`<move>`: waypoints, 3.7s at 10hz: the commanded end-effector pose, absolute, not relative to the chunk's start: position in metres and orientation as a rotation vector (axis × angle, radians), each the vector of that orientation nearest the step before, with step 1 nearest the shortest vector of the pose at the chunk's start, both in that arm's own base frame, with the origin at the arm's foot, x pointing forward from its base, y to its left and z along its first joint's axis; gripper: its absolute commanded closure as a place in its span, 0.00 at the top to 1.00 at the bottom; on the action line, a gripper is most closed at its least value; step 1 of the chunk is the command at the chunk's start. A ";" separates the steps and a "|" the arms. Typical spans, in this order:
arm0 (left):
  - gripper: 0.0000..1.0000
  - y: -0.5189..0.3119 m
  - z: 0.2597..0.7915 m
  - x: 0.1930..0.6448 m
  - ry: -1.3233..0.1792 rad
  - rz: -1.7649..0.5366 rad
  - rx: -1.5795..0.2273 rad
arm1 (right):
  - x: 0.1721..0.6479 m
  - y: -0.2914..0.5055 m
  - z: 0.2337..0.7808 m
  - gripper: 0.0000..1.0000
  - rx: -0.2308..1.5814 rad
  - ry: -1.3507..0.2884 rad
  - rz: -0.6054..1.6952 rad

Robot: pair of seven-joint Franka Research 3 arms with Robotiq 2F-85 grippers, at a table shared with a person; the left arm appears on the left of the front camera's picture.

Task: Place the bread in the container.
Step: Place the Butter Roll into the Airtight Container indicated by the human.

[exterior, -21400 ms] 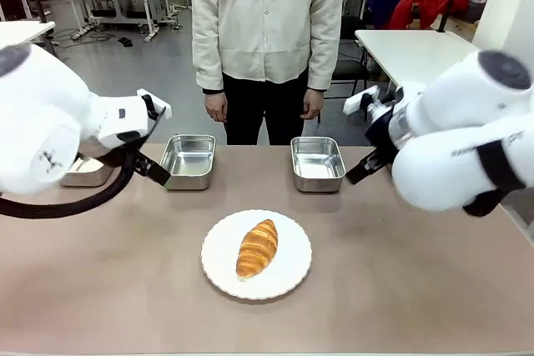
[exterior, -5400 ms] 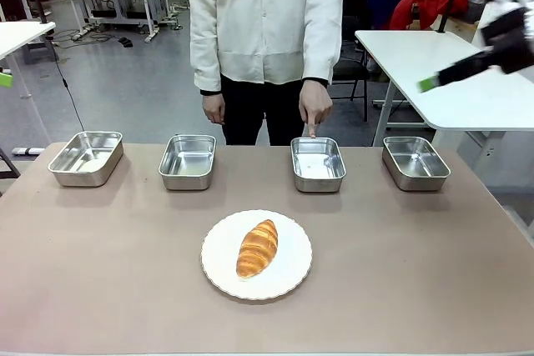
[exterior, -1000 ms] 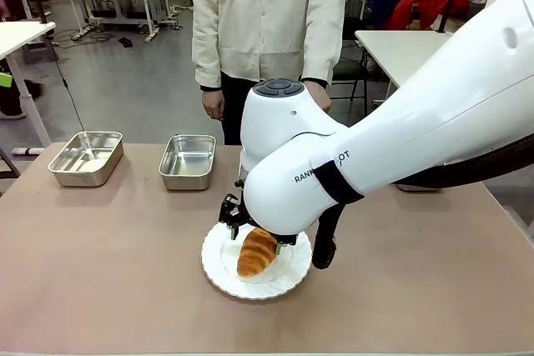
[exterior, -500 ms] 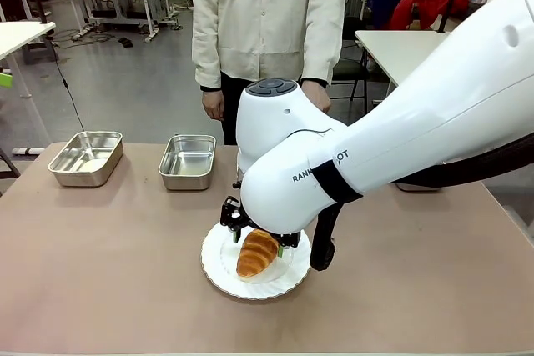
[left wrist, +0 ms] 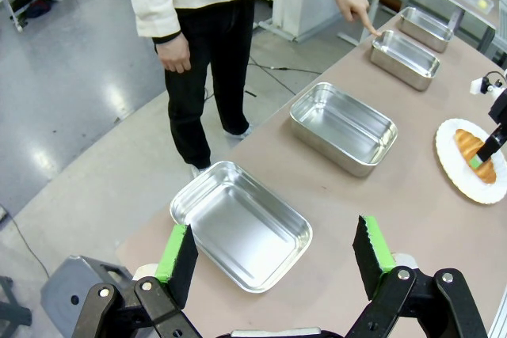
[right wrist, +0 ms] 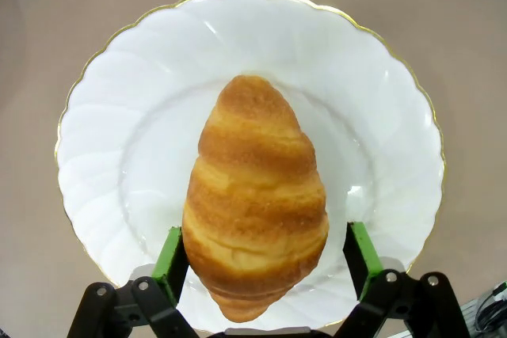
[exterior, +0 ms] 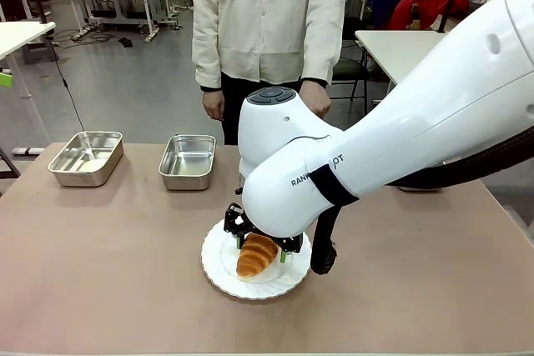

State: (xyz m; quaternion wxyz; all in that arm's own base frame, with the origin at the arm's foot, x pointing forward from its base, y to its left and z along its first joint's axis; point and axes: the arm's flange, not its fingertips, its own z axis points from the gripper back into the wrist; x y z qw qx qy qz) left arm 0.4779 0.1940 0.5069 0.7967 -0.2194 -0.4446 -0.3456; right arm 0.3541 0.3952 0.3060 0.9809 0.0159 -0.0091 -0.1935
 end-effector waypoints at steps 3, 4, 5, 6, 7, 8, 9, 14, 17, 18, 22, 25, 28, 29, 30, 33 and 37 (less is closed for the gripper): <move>1.00 0.193 0.509 0.477 -0.969 -0.747 -0.474 | 0.356 0.406 0.303 1.00 0.026 -0.053 -0.397; 1.00 0.193 0.509 0.477 -0.969 -0.747 -0.474 | 0.355 0.405 0.303 0.92 0.027 -0.050 -0.408; 1.00 0.193 0.509 0.477 -0.969 -0.747 -0.474 | 0.355 0.405 0.303 0.80 0.026 -0.048 -0.405; 1.00 0.193 0.509 0.477 -0.969 -0.747 -0.474 | 0.355 0.405 0.303 0.72 0.020 -0.054 -0.410; 1.00 0.193 0.509 0.477 -0.969 -0.747 -0.474 | 0.356 0.405 0.302 0.60 0.017 -0.051 -0.409; 1.00 0.193 0.509 0.477 -0.969 -0.747 -0.474 | 0.356 0.405 0.302 0.52 0.017 -0.039 -0.406; 1.00 0.193 0.509 0.477 -0.969 -0.747 -0.474 | 0.355 0.404 0.301 0.40 0.014 -0.037 -0.408; 1.00 0.193 0.509 0.477 -0.969 -0.747 -0.474 | 0.353 0.398 0.307 0.32 0.035 -0.022 -0.383; 1.00 0.193 0.509 0.477 -0.969 -0.747 -0.474 | 0.354 0.393 0.326 0.33 0.054 -0.065 -0.349; 1.00 0.193 0.509 0.477 -0.969 -0.747 -0.474 | 0.363 0.382 0.351 0.33 0.068 -0.096 -0.329; 1.00 0.193 0.509 0.477 -0.969 -0.747 -0.474 | 0.403 0.347 0.426 0.33 0.057 -0.120 -0.100; 1.00 0.193 0.509 0.477 -0.969 -0.747 -0.474 | 0.467 0.308 0.454 0.33 0.062 -0.120 -0.019; 1.00 0.193 0.509 0.477 -0.969 -0.747 -0.474 | 0.526 0.268 0.447 0.33 0.061 -0.140 0.039; 1.00 0.193 0.509 0.477 -0.969 -0.747 -0.474 | 0.541 0.259 0.439 0.33 0.063 -0.149 0.073; 1.00 0.193 0.509 0.477 -0.969 -0.747 -0.474 | 0.556 0.251 0.428 0.33 0.076 -0.140 0.088; 1.00 0.193 0.509 0.477 -0.969 -0.747 -0.474 | 0.600 0.231 0.387 0.33 0.123 -0.124 0.117; 1.00 0.193 0.509 0.477 -0.969 -0.747 -0.474 | 0.612 0.225 0.366 0.89 0.164 -0.135 0.149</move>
